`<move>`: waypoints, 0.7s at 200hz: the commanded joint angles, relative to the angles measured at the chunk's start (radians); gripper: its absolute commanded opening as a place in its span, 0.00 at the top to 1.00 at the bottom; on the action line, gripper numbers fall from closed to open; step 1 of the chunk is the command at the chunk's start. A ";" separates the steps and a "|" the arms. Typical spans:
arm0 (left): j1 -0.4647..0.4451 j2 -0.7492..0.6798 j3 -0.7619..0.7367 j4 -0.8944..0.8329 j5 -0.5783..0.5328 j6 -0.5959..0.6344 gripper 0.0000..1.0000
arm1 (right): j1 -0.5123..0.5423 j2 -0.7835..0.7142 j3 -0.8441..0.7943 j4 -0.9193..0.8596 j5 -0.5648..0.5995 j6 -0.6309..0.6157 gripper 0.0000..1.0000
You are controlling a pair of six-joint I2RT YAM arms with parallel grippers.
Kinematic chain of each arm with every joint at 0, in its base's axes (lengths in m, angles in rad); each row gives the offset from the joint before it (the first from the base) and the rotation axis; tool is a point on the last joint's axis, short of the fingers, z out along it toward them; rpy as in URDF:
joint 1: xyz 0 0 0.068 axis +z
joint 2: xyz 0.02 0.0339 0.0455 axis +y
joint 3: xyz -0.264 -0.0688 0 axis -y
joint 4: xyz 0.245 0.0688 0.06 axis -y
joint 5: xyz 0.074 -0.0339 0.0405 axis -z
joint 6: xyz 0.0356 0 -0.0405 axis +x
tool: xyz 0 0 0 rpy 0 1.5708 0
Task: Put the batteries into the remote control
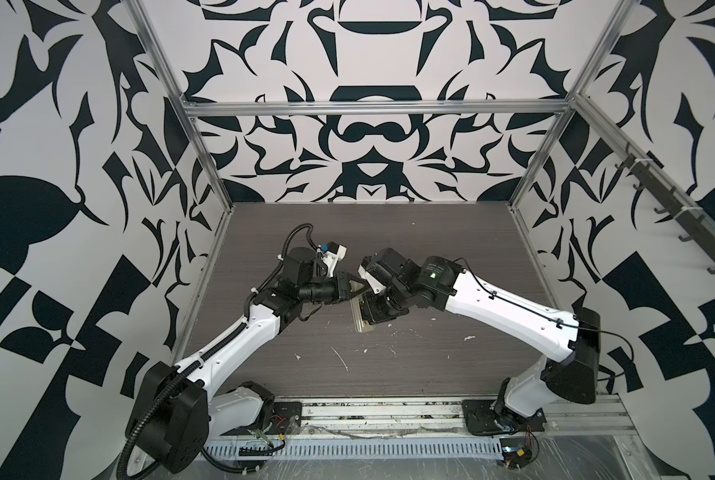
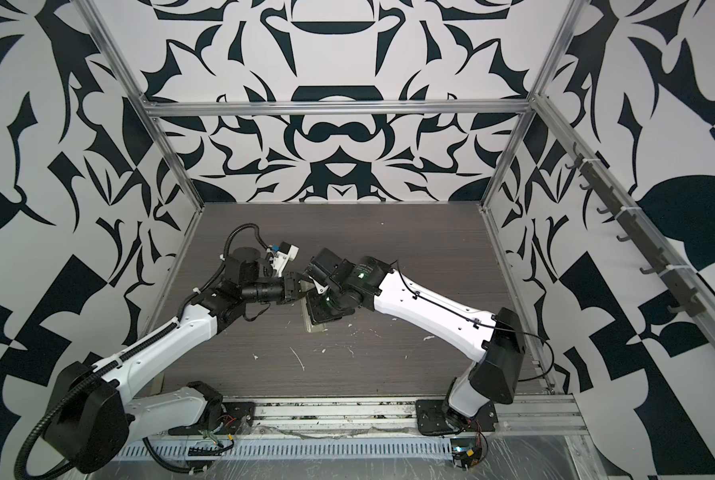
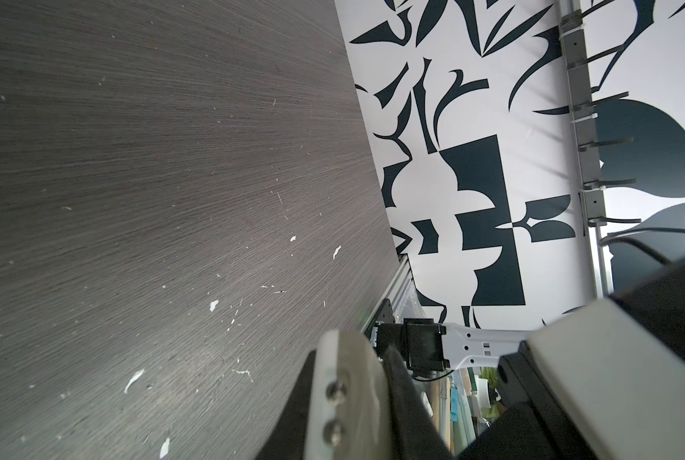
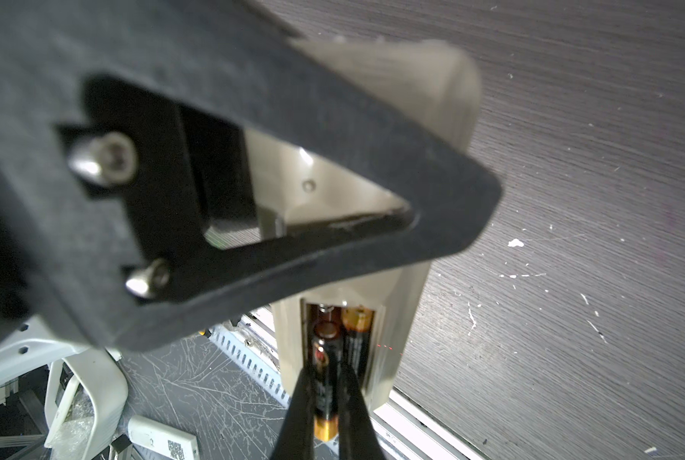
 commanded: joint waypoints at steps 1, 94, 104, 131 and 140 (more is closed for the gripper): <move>-0.016 -0.002 -0.011 0.104 0.068 -0.055 1.00 | 0.003 0.017 0.028 0.012 0.028 -0.002 0.93; -0.029 0.046 -0.041 0.277 0.175 -0.130 1.00 | 0.003 -0.002 0.016 -0.032 0.026 0.007 0.85; -0.031 0.048 -0.047 0.293 0.178 -0.139 1.00 | 0.003 -0.003 0.016 -0.036 0.025 0.006 0.84; -0.031 0.048 -0.050 0.298 0.182 -0.143 1.00 | 0.003 -0.004 0.019 -0.041 0.019 0.010 0.83; -0.031 0.047 -0.052 0.298 0.181 -0.144 1.00 | 0.003 -0.003 0.020 -0.040 0.017 0.010 0.83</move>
